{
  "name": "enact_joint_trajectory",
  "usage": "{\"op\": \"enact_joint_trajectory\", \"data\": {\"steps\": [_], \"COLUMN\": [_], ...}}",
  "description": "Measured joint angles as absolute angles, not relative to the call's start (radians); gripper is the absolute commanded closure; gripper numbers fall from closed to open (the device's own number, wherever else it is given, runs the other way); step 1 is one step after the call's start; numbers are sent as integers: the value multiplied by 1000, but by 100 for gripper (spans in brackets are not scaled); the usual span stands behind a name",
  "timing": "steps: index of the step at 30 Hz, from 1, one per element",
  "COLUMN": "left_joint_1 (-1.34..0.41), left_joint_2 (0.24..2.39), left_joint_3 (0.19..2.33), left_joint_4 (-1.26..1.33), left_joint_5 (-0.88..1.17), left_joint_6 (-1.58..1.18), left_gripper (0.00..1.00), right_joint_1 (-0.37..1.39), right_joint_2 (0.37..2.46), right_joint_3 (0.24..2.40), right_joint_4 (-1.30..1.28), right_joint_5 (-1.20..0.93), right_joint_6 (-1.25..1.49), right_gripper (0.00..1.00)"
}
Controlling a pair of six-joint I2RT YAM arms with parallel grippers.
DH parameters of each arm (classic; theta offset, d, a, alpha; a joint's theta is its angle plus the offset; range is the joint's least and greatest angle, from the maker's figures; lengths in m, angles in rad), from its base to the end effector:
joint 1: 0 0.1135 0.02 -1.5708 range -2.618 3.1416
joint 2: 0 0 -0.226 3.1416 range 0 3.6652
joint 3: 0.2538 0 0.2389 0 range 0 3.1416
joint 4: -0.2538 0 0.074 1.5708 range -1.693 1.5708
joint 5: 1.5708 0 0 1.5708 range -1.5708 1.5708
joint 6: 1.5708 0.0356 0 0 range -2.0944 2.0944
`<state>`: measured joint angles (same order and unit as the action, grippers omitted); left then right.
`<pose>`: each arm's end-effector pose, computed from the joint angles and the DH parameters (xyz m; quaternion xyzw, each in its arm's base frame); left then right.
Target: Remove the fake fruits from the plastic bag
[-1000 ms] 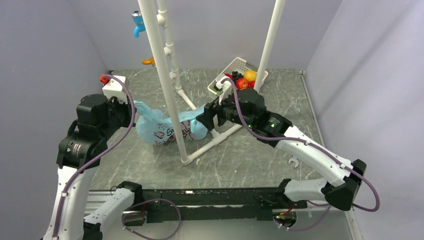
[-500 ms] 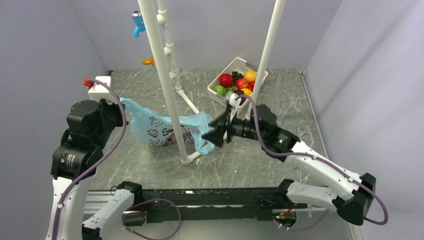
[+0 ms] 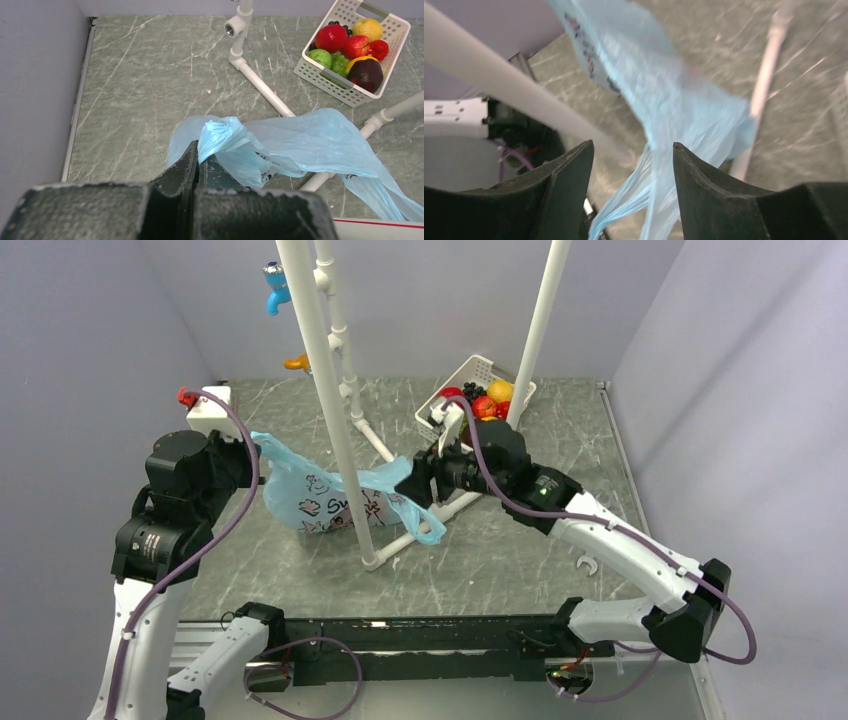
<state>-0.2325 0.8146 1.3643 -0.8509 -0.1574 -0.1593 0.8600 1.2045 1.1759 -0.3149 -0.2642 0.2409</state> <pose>0.1327 -0.0257 0.4175 -0.0172 0.8039 -0.0530 0.5922 0.1717 0.2137 0.3414 -0.3191 0.7488 0.3904 0.4302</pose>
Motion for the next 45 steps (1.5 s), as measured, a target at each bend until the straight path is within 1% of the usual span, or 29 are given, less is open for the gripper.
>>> {"op": "enact_joint_trajectory", "data": {"steps": [2, 6, 10, 15, 17, 19, 23, 25, 28, 29, 30, 32, 35, 36, 37, 38, 39, 40, 41, 43, 44, 45], "left_joint_1": [-233, -233, -233, -233, -233, -233, -233, -233, -233, -233, -233, -233, -233, -233, -233, -233, -233, -233, -233, -233, -233, -233], "left_joint_2": [815, 813, 810, 804, 801, 799, 796, 791, 788, 787, 787, 787, 787, 787, 787, 787, 787, 788, 788, 790, 791, 792], "left_joint_3": [1364, 1364, 1364, 1364, 1363, 1363, 1359, 1353, 1345, 1345, 1345, 1345, 1345, 1345, 1345, 1345, 1345, 1345, 1345, 1346, 1347, 1347], "left_joint_4": [-851, -855, -862, -867, -867, -867, -867, -868, -870, -873, -874, -874, -874, -875, -876, -880, -883, -885, -889, -904, -914, -926], "left_joint_5": [-154, -155, -159, -170, -172, -173, -174, -175, -181, -182, -182, -182, -184, -185, -186, -189, -190, -192, -194, -202, -208, -211], "left_joint_6": [-159, -151, -142, -132, -132, -131, -130, -125, -124, -124, -124, -124, -123, -122, -120, -119, -118, -117, -118, -122, -142, -146], "left_gripper": [100, 100, 100, 100, 100, 100, 100, 100, 100, 100, 100, 100, 100, 100, 100, 100, 96, 88, 71, 33, 21, 16], "right_joint_1": [858, 851, 847, 846, 847, 848, 847, 847, 847, 847, 847, 847, 847, 847, 847, 847, 847, 847, 847, 847, 845, 840], "right_joint_2": [1232, 1303, 1464, 1659, 1705, 1740, 1799, 1814, 1824, 1825, 1827, 1834, 1853, 1861, 1866, 1871, 1874, 1876, 1876, 1876, 1876, 1876], "right_joint_3": [1239, 1296, 1386, 1514, 1540, 1557, 1610, 1625, 1633, 1634, 1634, 1637, 1648, 1652, 1654, 1654, 1654, 1654, 1654, 1654, 1654, 1654], "right_joint_4": [-305, -272, -254, -252, -243, -230, -220, -213, -208, -207, -207, -207, -203, -200, -200, -199, -200, -199, -198, -184, -176, -169], "right_joint_5": [-230, -236, -337, -494, -525, -535, -556, -564, -570, -572, -577, -583, -586, -585, -585, -584, -581, -572, -559, -519, -497, -475], "right_joint_6": [190, 80, 2, -27, -22, -9, 23, 38, 52, 56, 58, 61, 71, 75, 79, 82, 88, 93, 99, 123, 140, 166], "right_gripper": [29, 27, 25, 25, 28, 32, 47, 48, 44, 46, 51, 68, 88, 97, 100, 100, 100, 100, 100, 100, 100, 100]}}
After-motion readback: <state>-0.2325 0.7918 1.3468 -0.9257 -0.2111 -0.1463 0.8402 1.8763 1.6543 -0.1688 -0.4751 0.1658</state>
